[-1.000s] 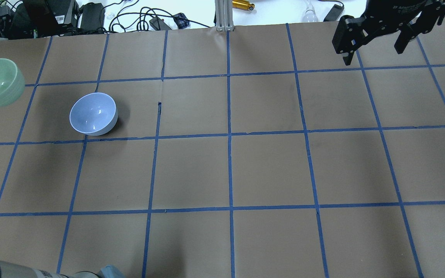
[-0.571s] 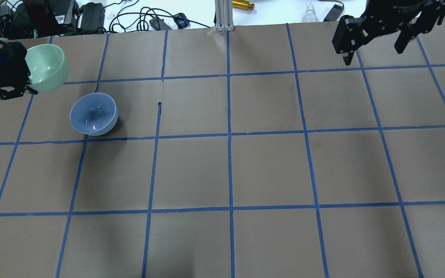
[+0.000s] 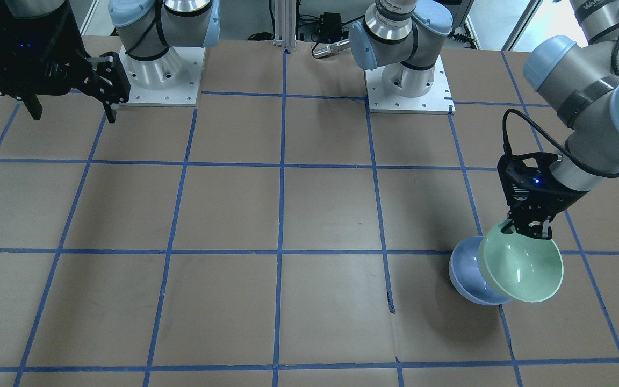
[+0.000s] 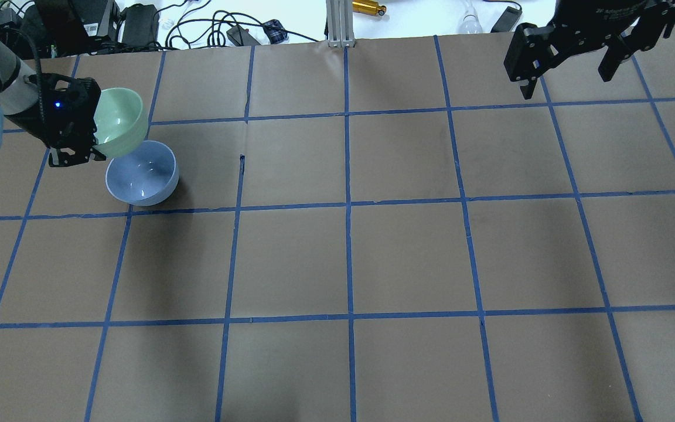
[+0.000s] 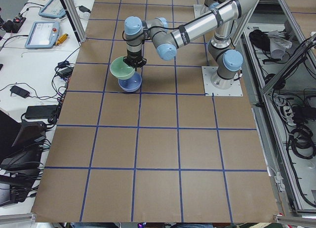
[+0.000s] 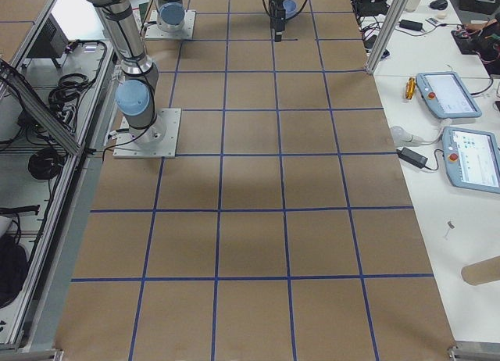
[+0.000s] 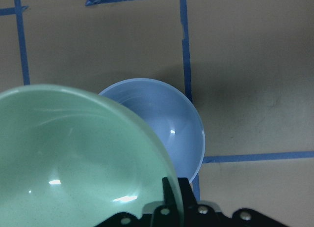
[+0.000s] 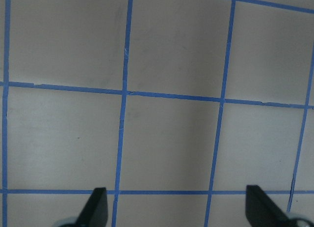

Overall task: Stack green bowl on blue bowl
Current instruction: 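Lower the green bowl into the light blue bowl and release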

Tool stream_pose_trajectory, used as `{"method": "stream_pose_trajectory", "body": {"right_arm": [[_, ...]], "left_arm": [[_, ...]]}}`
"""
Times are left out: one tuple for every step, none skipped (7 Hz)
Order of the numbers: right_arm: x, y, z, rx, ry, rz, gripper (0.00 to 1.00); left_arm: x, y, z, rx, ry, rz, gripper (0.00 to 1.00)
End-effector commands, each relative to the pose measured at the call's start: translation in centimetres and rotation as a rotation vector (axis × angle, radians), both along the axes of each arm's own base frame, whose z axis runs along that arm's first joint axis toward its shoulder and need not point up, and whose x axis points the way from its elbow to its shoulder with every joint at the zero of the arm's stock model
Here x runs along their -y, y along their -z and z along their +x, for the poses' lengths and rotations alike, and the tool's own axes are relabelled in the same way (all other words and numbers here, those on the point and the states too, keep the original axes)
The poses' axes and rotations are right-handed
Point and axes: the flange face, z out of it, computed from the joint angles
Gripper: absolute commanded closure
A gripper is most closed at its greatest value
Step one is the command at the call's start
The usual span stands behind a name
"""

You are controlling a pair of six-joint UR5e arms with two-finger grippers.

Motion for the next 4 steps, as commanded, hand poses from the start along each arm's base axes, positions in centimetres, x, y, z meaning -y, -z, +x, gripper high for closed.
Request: {"method": "stream_pose_trajectory", "body": {"right_arm": [[0.0, 0.0, 0.0, 0.000, 0.000, 0.000, 0.00], [0.0, 0.0, 0.0, 0.000, 0.000, 0.000, 0.00], [0.0, 0.0, 0.0, 0.000, 0.000, 0.000, 0.00], [0.0, 0.0, 0.0, 0.000, 0.000, 0.000, 0.00]], "left_arm": [[-1.7, 3.6, -0.7, -0.009, -0.034, 0.015, 1.00], [-1.9, 4.3, -0.5, 0.020, -0.031, -0.036, 1.00], [-2.0, 4.5, -0.1, 0.039, -0.031, -0.033, 1.00], [-2.3, 5.0, 0.0, 0.034, -0.037, -0.017, 1.00]]}}
